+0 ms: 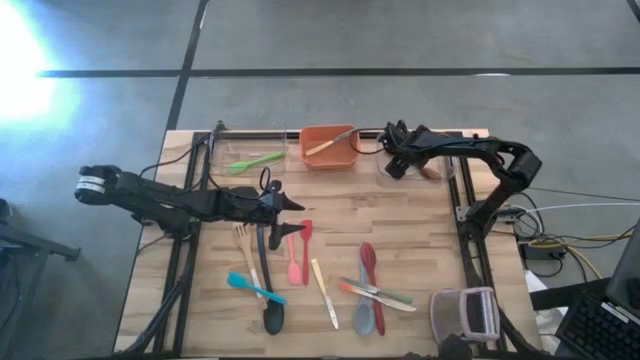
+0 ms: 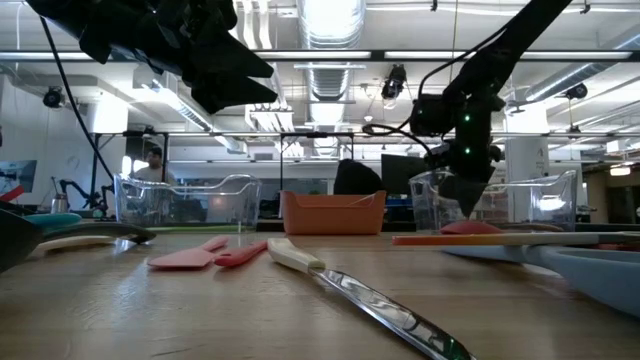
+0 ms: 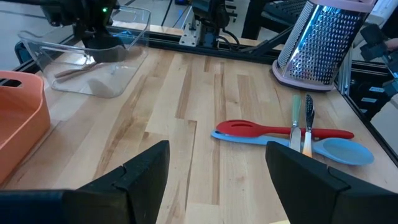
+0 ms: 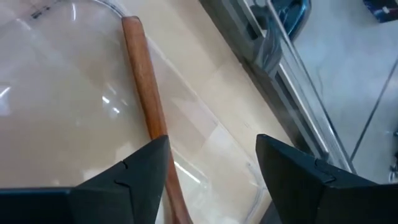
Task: Pick & Place Kitchen Items
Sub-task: Put the green knife into the orange bin
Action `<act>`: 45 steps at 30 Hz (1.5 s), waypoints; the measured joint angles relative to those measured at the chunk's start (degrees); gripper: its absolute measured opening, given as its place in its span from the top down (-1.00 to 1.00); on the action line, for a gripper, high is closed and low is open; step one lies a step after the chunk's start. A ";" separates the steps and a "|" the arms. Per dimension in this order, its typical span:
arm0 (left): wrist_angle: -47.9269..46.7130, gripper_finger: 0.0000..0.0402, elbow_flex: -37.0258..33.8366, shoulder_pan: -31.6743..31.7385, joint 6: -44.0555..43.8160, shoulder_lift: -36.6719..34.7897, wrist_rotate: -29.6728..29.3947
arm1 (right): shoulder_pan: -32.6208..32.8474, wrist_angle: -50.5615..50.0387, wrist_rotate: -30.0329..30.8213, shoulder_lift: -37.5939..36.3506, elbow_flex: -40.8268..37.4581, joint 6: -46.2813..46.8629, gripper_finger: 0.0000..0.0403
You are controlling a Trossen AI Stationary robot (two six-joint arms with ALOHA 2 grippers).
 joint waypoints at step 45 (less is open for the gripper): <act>0.01 -0.34 0.00 0.01 0.89 0.01 0.00 | 15.14 -1.30 -21.02 -42.27 0.02 4.68 0.96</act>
